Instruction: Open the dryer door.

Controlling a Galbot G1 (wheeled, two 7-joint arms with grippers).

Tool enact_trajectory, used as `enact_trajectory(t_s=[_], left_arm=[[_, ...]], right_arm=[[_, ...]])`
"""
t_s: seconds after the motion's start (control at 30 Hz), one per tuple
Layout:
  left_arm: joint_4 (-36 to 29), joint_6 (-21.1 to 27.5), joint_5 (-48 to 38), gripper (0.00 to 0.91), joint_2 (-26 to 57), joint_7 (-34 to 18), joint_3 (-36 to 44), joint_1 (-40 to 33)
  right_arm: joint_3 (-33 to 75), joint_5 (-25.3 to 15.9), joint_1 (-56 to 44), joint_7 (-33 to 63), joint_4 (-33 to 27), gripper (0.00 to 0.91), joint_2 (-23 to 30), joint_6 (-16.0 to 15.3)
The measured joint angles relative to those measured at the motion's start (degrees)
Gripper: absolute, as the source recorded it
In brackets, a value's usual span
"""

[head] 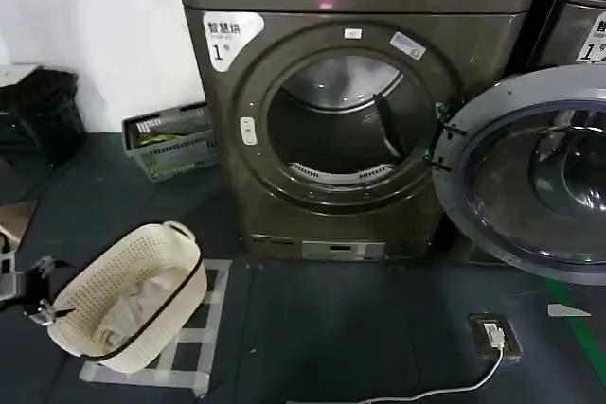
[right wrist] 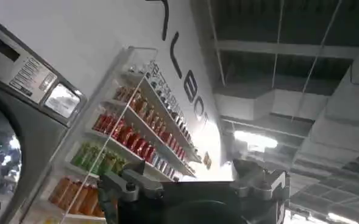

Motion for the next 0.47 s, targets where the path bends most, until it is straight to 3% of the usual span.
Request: enact_trajectory(t_s=[0.47], left_arm=[[-0.7,0.3,0.4,0.907,0.6,0.4,-0.8,0.0]], right_arm=[[0.6,0.3,-0.5,0.0,0.9,0.907,0.8,-0.1]])
